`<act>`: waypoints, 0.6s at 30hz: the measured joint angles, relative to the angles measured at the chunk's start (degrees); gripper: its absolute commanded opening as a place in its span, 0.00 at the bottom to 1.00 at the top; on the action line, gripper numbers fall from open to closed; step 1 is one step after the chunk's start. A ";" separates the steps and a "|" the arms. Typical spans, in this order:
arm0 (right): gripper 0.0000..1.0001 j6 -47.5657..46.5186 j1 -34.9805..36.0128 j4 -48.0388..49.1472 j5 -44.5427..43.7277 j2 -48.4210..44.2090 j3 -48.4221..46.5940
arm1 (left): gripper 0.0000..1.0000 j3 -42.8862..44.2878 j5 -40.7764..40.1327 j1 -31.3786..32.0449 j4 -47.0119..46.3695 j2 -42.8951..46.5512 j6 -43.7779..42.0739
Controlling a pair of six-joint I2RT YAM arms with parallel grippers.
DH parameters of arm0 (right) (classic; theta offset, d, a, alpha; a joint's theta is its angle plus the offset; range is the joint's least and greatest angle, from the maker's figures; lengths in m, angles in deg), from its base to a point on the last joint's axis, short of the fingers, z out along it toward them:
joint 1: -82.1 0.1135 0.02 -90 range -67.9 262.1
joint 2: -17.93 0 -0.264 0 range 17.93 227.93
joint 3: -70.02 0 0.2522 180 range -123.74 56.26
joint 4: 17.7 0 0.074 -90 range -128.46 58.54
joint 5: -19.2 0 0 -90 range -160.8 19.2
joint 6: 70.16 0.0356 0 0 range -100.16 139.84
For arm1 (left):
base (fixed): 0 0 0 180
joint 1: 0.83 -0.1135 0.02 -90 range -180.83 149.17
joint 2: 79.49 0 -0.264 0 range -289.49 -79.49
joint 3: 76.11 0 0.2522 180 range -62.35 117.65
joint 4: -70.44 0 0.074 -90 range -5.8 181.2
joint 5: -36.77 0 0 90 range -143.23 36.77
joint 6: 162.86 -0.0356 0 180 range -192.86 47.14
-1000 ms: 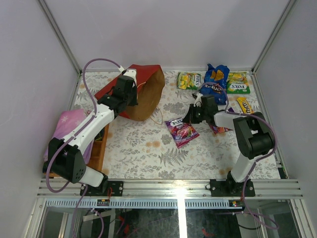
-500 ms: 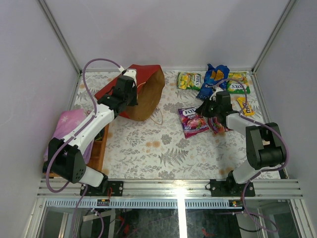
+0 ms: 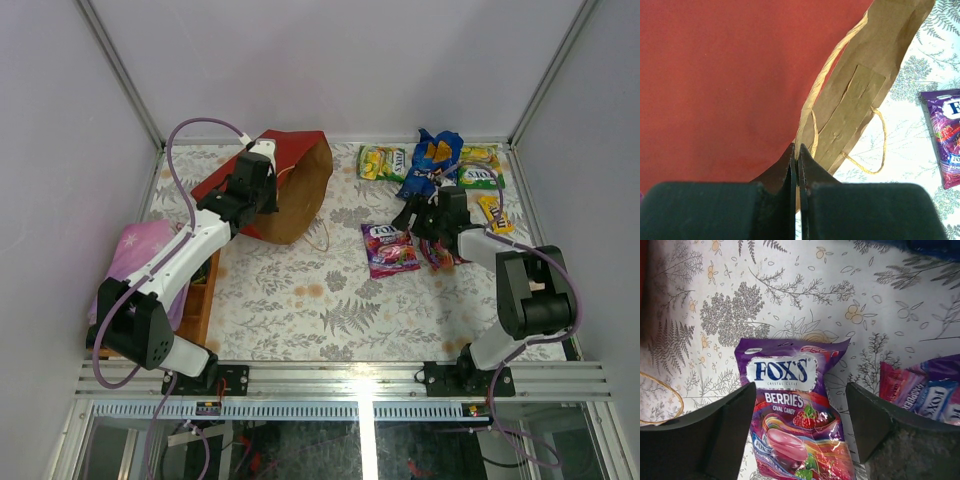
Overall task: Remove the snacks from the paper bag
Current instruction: Place the snack at the center of the board.
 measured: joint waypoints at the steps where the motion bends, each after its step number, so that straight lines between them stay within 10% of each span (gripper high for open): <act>1: 0.83 -0.63 0.00 -0.92 -0.87 -0.61 -0.20 | 0.00 0.00 0.02 0.00 0.00 0.00 0.00; 18: 0.87 -16.24 12.79 -13.14 -16.63 -5.07 -7.04 | 0.00 0.11 1.22 0.00 0.00 -1.44 0.02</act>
